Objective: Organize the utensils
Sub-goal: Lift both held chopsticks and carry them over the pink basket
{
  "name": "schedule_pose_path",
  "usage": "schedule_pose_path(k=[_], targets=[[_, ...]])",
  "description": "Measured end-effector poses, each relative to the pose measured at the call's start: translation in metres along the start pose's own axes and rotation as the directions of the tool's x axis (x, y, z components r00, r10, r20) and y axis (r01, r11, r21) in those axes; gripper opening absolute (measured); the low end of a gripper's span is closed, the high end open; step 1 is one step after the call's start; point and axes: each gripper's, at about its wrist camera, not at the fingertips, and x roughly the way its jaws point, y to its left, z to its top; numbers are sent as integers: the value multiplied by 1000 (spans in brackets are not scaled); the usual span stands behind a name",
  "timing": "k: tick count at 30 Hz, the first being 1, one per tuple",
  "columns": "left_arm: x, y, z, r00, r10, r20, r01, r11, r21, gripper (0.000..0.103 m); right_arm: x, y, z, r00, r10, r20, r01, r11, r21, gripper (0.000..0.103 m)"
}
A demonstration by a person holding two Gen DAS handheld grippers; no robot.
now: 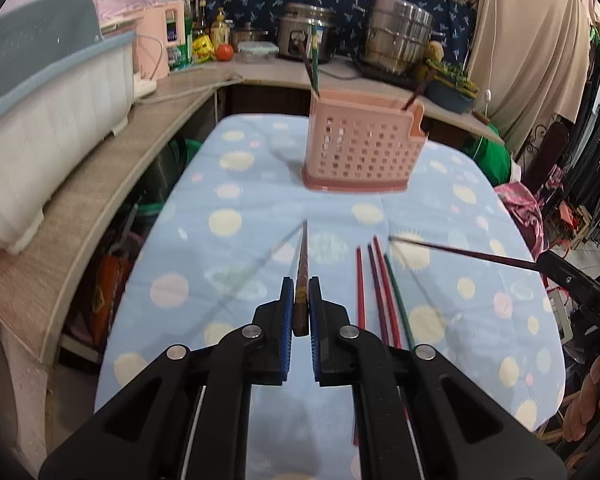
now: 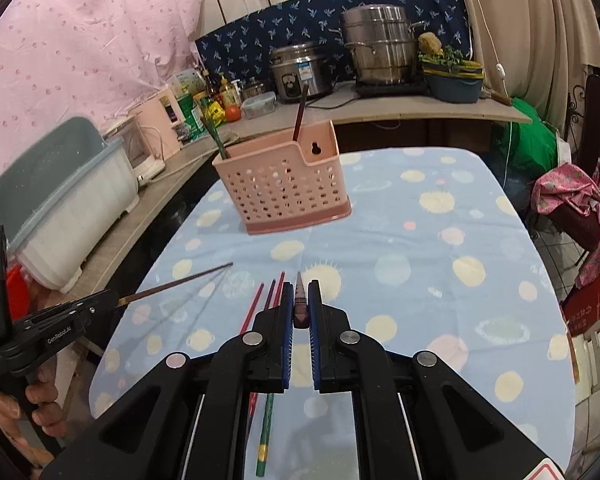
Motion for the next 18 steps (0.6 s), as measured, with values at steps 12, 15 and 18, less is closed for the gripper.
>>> schedule_pose_path(k=[12,15,18], targets=[[-2,1,88,993,16,114,-17,1000,7,7,10,3,84,989,10,147,-9,1000,-8,7],[-3,0,109,990,19,141,-21,1000,14,7,16,3,104,985,25,168,-25,1000,0,7],[-5,-1,131,986,4,166,-6,1000,15,7,17,5,124,979,38,198,-40,999,5,7]])
